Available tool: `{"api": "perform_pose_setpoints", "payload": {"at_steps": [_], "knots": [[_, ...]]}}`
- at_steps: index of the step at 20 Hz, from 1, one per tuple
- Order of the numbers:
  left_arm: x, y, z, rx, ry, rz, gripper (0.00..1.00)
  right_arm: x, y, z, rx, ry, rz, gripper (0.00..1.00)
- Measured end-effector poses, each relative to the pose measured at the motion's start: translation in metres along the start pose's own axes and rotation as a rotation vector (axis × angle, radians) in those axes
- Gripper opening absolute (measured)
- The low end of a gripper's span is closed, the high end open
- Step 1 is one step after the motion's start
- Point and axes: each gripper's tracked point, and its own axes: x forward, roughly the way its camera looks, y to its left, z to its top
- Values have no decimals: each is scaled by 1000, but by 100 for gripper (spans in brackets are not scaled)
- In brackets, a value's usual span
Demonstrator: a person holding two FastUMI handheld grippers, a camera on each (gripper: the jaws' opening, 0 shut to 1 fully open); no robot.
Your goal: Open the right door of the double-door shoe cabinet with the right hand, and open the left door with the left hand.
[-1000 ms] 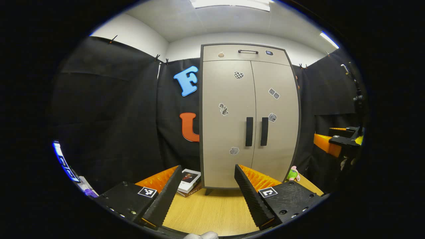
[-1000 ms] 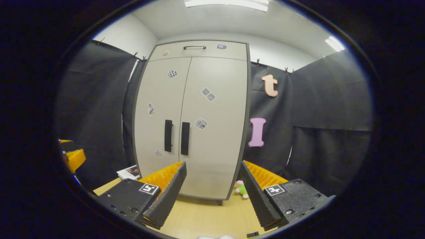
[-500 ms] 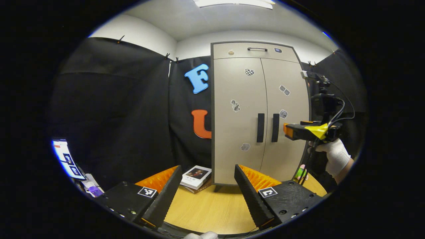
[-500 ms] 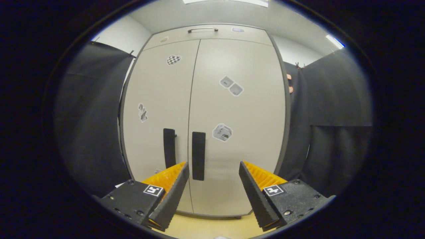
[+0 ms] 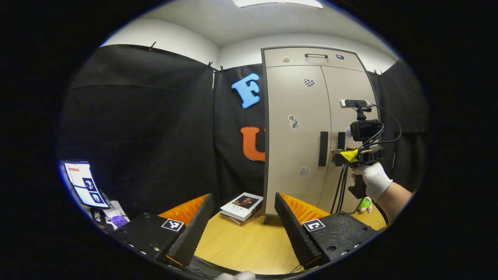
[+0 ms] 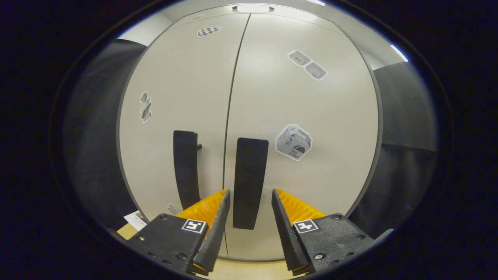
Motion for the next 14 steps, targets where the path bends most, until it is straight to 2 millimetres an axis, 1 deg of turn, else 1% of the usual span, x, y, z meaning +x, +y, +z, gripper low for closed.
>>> {"api": "perform_pose_setpoints", "payload": {"at_steps": [1,3,4,5,6,7,8,9,11,12,13,14], "knots": [[0,1,-1,-3,3,4,95,3,0,-2,18,11,-1,66],[1,3,1,-3,0,9,95,11,0,-5,50,17,-15,59],[1,4,2,-1,0,12,95,10,2,-3,47,19,-17,54],[0,6,2,0,-1,12,95,8,3,-4,38,23,-32,52],[0,6,5,-1,-6,11,95,9,5,-4,44,26,-34,44],[0,7,7,-3,-12,11,95,6,5,-2,47,27,-41,42],[-1,8,7,-5,-12,10,95,9,5,-4,55,38,-42,37],[-1,9,6,-8,-13,7,95,10,6,-5,66,44,-40,34],[-4,10,4,-15,-9,-1,95,7,5,-5,67,47,-26,32],[-5,10,3,-14,-7,-5,95,5,5,-6,73,47,-17,29],[-6,11,2,-10,-10,-8,95,1,6,-6,72,47,-5,28],[-8,10,2,-5,-12,-14,95,-7,5,-7,70,48,7,25]]}}
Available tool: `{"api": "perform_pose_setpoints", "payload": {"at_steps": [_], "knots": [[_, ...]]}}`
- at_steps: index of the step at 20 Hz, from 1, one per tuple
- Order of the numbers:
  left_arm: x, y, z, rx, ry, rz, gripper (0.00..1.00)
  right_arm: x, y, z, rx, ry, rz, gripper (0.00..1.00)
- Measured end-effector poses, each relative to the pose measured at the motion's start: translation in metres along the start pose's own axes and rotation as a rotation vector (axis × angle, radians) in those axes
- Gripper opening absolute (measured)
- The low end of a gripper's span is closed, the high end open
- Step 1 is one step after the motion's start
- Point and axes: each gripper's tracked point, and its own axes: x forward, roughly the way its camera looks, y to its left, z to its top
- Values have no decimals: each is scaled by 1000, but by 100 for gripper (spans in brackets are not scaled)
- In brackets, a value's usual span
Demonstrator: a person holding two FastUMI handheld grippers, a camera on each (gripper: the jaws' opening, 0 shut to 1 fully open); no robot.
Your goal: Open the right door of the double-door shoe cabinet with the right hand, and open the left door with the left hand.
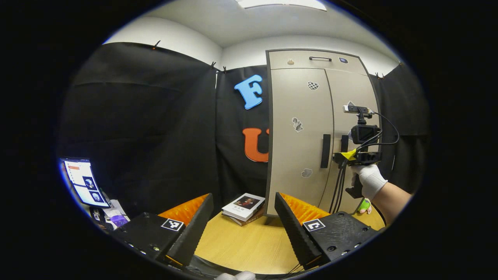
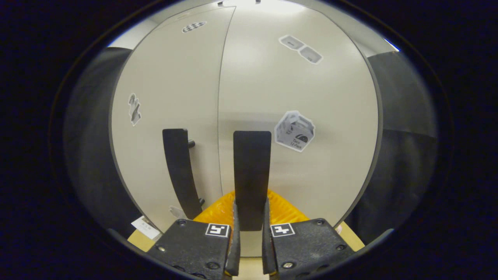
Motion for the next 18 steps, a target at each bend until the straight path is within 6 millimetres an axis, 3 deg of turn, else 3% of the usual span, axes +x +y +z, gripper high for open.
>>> {"api": "perform_pose_setpoints", "payload": {"at_steps": [9,18], "knots": [[-23,-20,-4,0,-17,-117,95,-79,-31,-17,-18,-12,30,22],[-37,-47,-16,5,0,-238,95,-146,-93,-28,0,-23,-10,15]]}}
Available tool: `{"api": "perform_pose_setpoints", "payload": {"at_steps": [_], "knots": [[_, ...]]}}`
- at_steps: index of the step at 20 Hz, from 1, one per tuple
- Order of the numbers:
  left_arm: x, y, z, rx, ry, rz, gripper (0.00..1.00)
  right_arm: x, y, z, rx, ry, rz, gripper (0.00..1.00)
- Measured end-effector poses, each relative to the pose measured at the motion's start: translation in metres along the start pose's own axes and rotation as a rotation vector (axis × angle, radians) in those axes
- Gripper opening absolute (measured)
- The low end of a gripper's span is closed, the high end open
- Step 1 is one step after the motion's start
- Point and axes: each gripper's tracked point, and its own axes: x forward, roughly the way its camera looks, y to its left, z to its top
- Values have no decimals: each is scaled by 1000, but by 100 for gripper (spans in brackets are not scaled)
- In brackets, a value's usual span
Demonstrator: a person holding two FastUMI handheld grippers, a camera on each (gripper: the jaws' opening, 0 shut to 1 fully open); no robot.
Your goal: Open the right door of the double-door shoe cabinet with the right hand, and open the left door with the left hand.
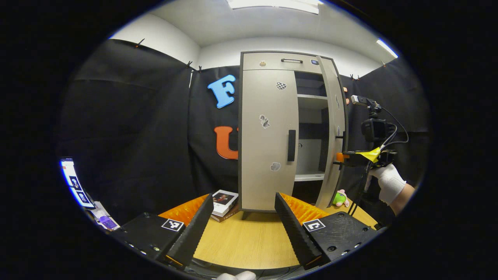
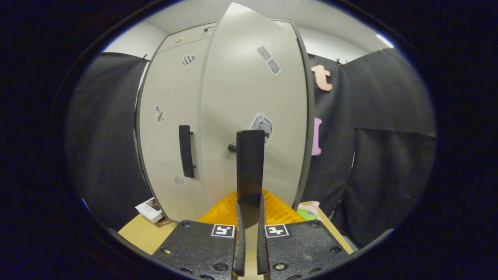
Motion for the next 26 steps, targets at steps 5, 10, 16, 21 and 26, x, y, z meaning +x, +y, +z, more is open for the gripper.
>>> {"api": "perform_pose_setpoints", "payload": {"at_steps": [5,10,16,21,26], "knots": [[-2,-18,3,7,-8,-55,95,-18,-34,-4,-5,-6,-22,11],[4,-42,0,9,-5,-95,95,-26,-64,-5,-29,-11,-30,5],[17,-70,3,0,-3,-125,95,-28,-119,-5,-28,0,-50,4],[19,-99,10,8,-10,-142,95,-27,-152,-5,36,7,-10,3],[19,-112,15,20,-19,-135,95,-25,-151,-5,-1,8,18,4]]}}
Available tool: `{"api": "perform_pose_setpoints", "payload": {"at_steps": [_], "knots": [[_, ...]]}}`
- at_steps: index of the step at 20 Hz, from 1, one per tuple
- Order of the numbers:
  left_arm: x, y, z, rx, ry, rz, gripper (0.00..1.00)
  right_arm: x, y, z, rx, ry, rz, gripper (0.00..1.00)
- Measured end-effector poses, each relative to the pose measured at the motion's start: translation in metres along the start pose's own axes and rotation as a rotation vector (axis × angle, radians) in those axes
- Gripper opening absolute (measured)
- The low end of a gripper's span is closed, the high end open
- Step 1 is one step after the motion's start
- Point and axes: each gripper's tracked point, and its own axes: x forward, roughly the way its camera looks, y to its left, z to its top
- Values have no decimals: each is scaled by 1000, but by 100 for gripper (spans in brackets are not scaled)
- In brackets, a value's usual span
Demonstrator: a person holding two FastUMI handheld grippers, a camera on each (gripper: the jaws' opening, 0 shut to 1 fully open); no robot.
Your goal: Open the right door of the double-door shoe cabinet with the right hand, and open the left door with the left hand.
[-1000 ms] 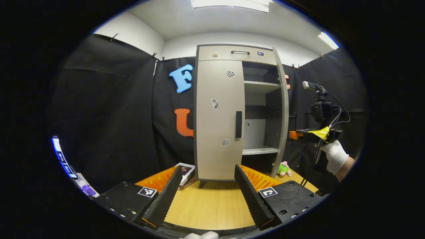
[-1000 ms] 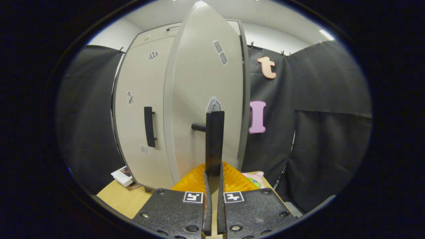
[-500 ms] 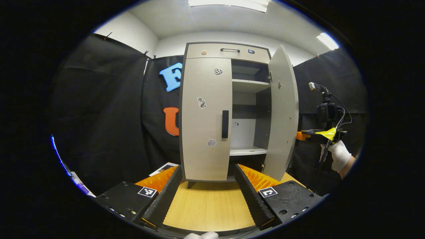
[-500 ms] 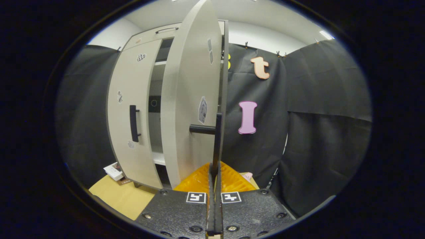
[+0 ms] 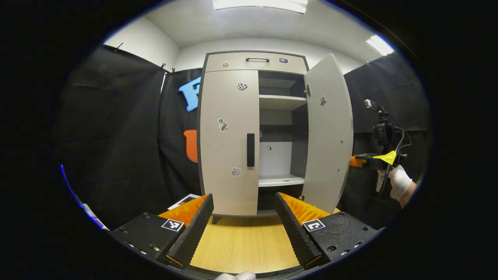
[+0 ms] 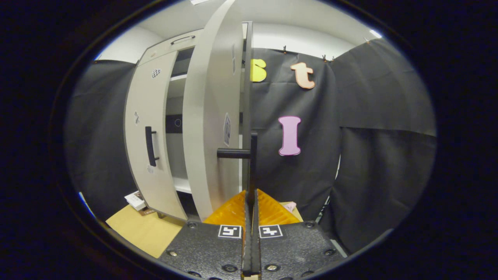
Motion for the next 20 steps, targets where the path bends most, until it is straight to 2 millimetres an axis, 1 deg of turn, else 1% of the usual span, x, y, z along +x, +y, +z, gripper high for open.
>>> {"api": "perform_pose_setpoints", "payload": {"at_steps": [1,2,4,5,6,7,9,10,11,12,13,14,15,16,18,20], "knots": [[-1,-2,1,1,0,1,95,0,0,0,5,3,-1,4],[-2,-2,1,3,1,5,95,-1,-1,0,6,6,-4,5],[-4,0,5,12,0,15,95,-2,-2,0,2,10,-17,4],[-4,1,4,11,1,19,100,-4,-1,1,2,9,-19,4],[-5,2,3,8,1,22,95,-7,1,4,5,-1,-21,4],[-6,3,4,6,3,23,95,-14,-3,7,2,-9,-31,4],[-8,5,3,6,5,23,95,-28,-11,20,-28,-39,-65,9],[-9,5,3,8,8,23,95,-37,-18,24,-49,-49,-103,27],[-10,7,3,9,5,22,95,-45,-23,28,-67,-62,-132,33],[-9,9,3,7,8,21,95,-53,-27,32,-73,-71,-156,59],[-10,10,2,6,8,20,95,-63,-27,33,-64,-80,-161,84],[-10,13,2,7,10,19,95,-74,-26,33,-49,-81,-162,100],[-10,18,1,7,11,21,95,-86,-27,33,-36,-84,-168,100],[-10,21,0,8,13,20,95,-97,-24,31,-26,-88,-164,100],[-7,27,-5,10,27,15,95,-119,-10,25,-6,-93,-138,100],[-3,36,-8,17,38,15,95,-138,4,13,-7,-84,-125,100]]}}
